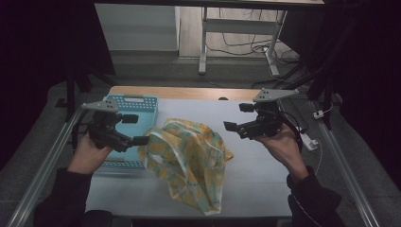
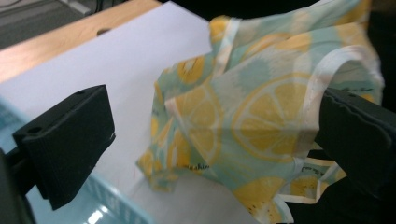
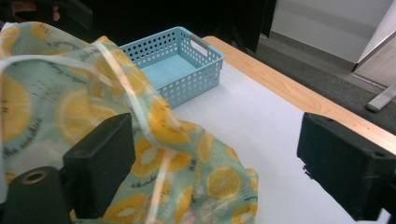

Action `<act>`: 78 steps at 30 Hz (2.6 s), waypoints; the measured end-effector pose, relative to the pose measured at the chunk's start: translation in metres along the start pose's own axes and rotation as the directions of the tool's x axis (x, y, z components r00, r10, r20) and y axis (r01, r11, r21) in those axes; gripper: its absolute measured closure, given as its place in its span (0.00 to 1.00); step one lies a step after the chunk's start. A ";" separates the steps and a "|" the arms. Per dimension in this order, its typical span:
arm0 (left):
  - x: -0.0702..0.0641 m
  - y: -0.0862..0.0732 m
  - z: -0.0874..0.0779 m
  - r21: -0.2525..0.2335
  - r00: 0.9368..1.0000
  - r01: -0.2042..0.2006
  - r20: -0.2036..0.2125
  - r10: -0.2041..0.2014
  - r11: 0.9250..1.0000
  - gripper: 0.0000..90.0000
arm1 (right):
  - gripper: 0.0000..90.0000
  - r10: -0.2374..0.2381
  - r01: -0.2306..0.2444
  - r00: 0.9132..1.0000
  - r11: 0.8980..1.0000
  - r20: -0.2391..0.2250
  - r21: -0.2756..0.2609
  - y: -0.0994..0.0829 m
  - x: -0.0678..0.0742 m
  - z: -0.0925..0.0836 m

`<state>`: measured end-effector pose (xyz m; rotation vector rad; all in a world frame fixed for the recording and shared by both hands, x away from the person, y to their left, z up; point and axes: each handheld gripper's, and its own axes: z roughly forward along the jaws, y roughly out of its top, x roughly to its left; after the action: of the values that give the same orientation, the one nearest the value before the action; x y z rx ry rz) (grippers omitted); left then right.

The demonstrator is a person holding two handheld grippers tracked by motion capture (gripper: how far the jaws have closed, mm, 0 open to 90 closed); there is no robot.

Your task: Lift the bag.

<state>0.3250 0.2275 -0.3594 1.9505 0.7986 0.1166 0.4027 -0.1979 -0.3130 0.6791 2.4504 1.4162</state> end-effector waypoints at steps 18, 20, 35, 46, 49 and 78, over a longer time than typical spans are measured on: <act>-0.007 -0.061 -0.007 0.047 0.995 0.027 -0.099 -0.022 0.999 0.00 | 0.01 0.012 -0.012 1.000 1.000 0.012 -0.007 -0.055 0.009 -0.002; -0.007 -0.069 -0.008 0.053 0.993 0.037 -0.111 -0.031 0.998 0.00 | 0.01 0.016 -0.015 1.000 1.000 0.015 -0.007 -0.062 0.010 -0.003; -0.012 -0.119 -0.018 0.053 0.981 0.101 -0.171 -0.091 0.993 0.00 | 0.01 0.009 -0.010 0.997 1.000 0.076 0.009 -0.109 0.020 -0.014; -0.018 -0.155 -0.026 0.031 0.974 0.128 -0.193 -0.120 0.991 0.00 | 0.01 0.049 -0.049 0.992 0.999 0.113 0.000 -0.146 0.028 -0.028; -0.017 -0.166 -0.025 0.018 0.972 0.140 -0.193 -0.134 0.990 0.00 | 0.01 0.071 -0.073 0.989 0.997 0.130 0.004 -0.158 0.026 -0.031; -0.013 -0.210 -0.009 0.057 0.919 0.251 -0.329 -0.219 0.966 0.00 | 0.01 0.203 -0.243 0.936 0.964 0.288 0.111 -0.249 0.021 -0.054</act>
<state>0.2105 0.2890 -0.5248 1.9351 1.2698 0.2590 0.2935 -0.3341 -0.4997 1.1381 2.3280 1.1291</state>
